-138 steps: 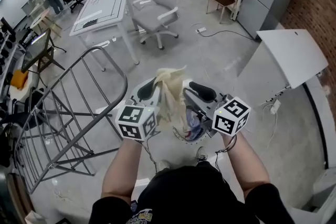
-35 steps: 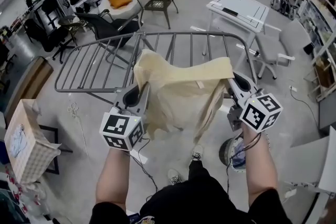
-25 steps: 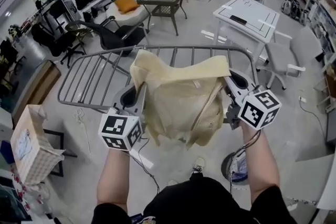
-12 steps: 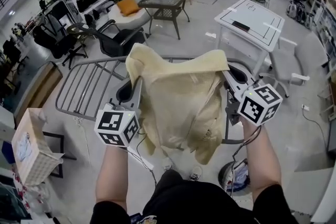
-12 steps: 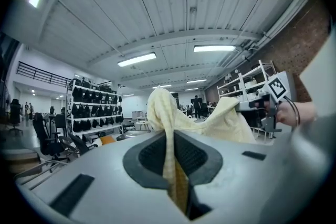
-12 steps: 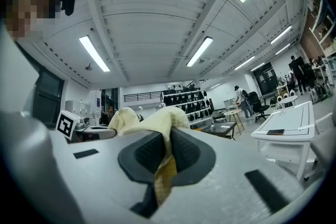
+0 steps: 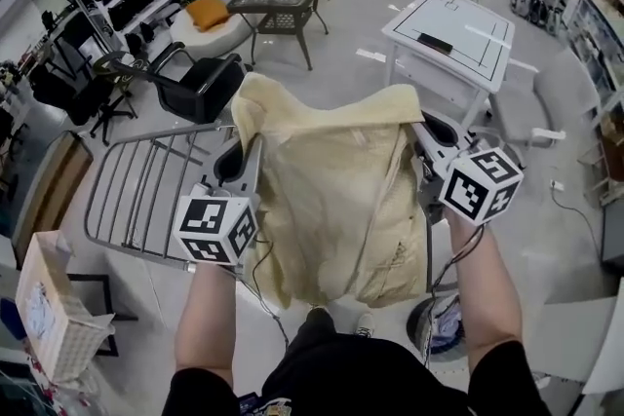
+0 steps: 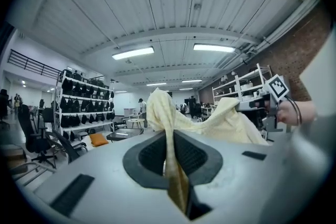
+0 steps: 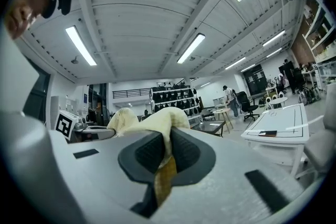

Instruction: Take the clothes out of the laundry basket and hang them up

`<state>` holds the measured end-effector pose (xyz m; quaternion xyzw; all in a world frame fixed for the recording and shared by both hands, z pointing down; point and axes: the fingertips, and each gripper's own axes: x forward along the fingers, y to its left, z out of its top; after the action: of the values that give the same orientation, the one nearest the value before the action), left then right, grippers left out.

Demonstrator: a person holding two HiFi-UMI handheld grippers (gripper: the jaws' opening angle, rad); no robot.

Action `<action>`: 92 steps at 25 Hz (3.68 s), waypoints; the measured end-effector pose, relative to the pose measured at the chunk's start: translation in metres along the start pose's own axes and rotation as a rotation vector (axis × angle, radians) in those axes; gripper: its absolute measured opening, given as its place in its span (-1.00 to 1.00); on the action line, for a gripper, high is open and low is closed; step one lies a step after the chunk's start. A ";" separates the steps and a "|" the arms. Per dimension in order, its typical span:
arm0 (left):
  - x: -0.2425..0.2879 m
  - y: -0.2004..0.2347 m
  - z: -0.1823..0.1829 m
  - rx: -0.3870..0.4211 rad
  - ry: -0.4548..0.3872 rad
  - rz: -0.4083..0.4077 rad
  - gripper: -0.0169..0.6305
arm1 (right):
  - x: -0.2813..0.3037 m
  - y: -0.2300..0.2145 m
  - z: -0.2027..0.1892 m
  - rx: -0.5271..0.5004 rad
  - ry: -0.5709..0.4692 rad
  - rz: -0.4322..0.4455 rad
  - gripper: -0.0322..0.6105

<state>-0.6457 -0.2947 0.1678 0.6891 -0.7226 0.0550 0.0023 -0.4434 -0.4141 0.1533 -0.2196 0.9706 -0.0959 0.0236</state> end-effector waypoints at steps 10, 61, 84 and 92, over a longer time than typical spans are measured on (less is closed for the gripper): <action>0.099 0.069 -0.025 -0.053 0.029 -0.087 -0.87 | 0.094 -0.049 -0.016 0.005 0.029 -0.128 -0.85; 0.145 0.079 -0.201 -0.024 0.404 -0.079 -0.11 | 0.140 -0.106 -0.183 0.070 0.361 -0.253 -0.06; -0.025 -0.046 -0.083 -0.013 0.174 0.118 -0.84 | -0.003 0.034 -0.083 -0.043 0.118 0.129 -0.88; -0.092 -0.059 -0.082 -0.046 0.187 0.188 -0.91 | -0.022 0.086 -0.094 -0.028 0.121 0.251 -0.89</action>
<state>-0.5883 -0.1992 0.2464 0.6099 -0.7817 0.1024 0.0805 -0.4679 -0.3114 0.2287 -0.0905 0.9913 -0.0916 -0.0261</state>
